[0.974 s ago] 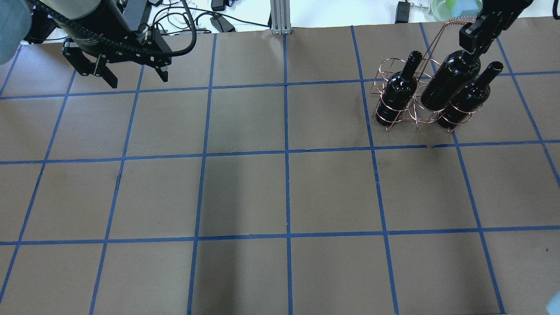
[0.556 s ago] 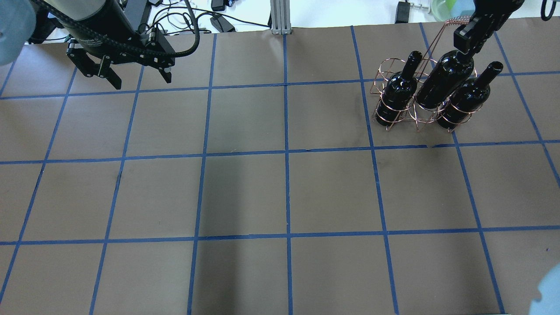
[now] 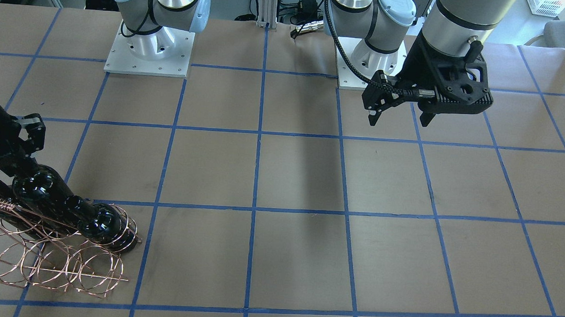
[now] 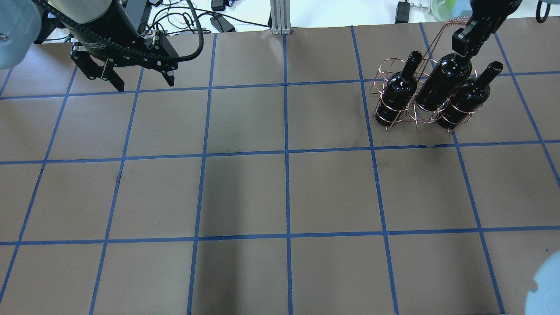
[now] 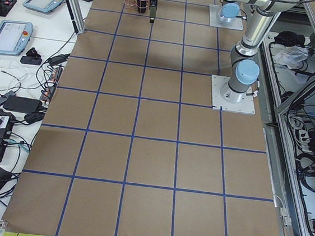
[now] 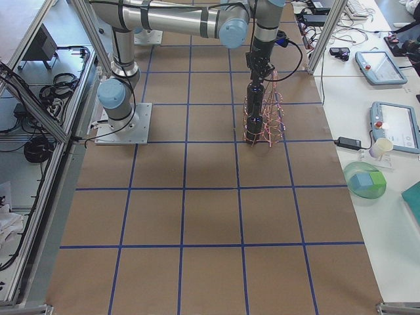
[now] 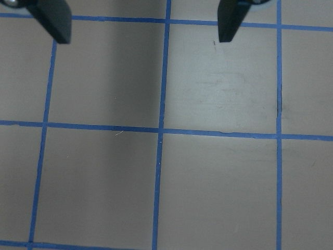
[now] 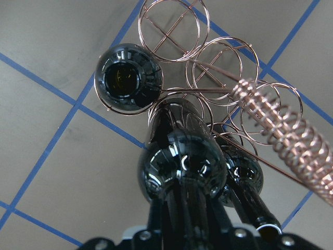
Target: Place wine into wine basket
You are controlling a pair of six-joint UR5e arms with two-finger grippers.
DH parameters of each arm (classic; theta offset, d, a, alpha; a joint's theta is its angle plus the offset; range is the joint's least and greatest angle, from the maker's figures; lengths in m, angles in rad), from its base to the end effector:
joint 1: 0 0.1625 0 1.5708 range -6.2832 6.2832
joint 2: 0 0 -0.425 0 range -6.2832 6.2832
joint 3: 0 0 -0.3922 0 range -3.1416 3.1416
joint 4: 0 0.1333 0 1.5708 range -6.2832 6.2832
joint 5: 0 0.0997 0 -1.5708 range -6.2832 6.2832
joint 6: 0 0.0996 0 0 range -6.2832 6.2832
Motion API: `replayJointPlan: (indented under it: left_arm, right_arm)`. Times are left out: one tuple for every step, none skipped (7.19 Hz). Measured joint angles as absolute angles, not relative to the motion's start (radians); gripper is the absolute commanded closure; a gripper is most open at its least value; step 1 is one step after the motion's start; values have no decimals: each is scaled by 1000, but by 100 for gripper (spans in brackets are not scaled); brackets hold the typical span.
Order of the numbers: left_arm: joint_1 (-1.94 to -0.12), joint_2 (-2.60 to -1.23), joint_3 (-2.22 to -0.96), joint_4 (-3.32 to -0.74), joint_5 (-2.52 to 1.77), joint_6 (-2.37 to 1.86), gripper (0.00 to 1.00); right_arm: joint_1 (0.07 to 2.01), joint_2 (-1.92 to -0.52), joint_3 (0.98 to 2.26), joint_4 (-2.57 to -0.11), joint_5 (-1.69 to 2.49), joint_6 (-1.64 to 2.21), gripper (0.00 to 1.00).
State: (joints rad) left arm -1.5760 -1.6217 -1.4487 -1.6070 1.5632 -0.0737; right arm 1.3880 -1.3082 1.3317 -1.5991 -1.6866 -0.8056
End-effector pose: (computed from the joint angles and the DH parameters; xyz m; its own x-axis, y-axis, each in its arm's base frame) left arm -0.1367 -0.5152 0.5188 -0.9976 -0.0681 0.0101 -0.0684 0.9971 -0.0343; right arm 0.0102 -0.6147 0.4653 -0.8076 -0.5838 0.0835 -0.5785 0.8118 0.0800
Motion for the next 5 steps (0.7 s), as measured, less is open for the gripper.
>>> replayJointPlan:
  left_arm:
    - [-1576,-1621,-1450,-1607,1564,-74,0]
    - [-1577,-1619,-1451,-1607,1565,-74,0]
    - [-1577,-1616,-1455,-1607,1566,-75,0]
    - [-1578,-1612,-1464,-1608,1568,-75,0]
    - [-1578,-1607,-1472,-1607,1570,-75,0]
  right_arm:
    - [1388,-1300,1332,-1599,-1688,-818,100]
    - [1387,-1291,1333,-1599,-1691,-834,100]
    - [1387,-1283,1333,-1598,-1693,-851,100]
    - [1387,-1277,1333,-1597,-1694,-859,100]
    - [1387,-1270,1334,-1596,-1695,-863,100]
